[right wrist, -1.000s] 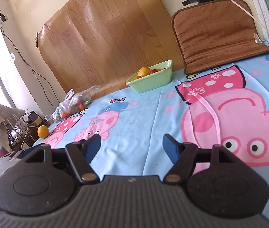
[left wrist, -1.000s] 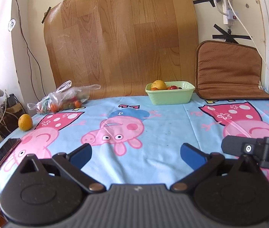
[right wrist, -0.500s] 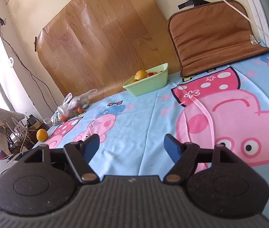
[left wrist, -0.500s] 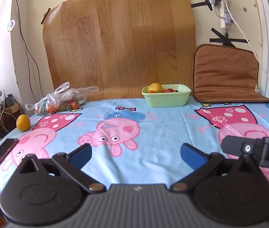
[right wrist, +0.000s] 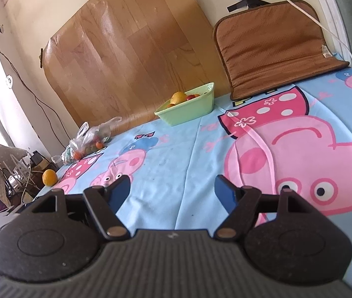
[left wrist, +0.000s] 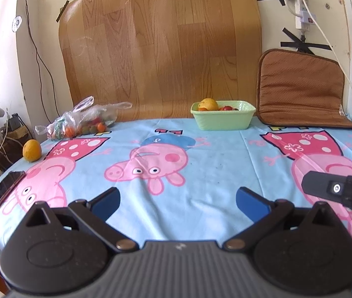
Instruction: Organize fruits
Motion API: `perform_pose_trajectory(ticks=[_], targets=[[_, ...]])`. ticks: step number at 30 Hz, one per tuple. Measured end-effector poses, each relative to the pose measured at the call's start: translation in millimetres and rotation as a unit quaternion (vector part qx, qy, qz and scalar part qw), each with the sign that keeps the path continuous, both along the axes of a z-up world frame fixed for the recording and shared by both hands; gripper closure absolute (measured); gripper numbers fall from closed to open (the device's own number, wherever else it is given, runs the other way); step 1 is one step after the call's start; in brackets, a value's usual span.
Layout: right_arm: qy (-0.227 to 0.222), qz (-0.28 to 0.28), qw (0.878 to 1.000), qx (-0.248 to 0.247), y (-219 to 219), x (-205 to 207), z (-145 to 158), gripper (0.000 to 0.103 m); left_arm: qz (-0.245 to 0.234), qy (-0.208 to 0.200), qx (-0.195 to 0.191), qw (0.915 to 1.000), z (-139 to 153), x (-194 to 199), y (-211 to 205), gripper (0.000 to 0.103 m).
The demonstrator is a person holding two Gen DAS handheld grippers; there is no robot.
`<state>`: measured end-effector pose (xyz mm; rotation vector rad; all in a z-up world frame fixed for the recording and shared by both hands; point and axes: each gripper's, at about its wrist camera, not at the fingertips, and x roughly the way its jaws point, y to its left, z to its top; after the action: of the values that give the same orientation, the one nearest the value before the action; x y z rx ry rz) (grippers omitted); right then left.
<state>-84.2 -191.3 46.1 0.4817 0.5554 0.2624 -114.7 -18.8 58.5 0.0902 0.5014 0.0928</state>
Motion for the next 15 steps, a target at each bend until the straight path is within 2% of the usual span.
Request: perform_pose_trajectory(ticks=[15], targets=[[-0.001, -0.001, 1.000, -0.002, 0.8, -0.3, -0.2, 0.026, 0.008, 0.017, -0.008, 0.9998, -5.8, 4.5, 5.9, 0.000]])
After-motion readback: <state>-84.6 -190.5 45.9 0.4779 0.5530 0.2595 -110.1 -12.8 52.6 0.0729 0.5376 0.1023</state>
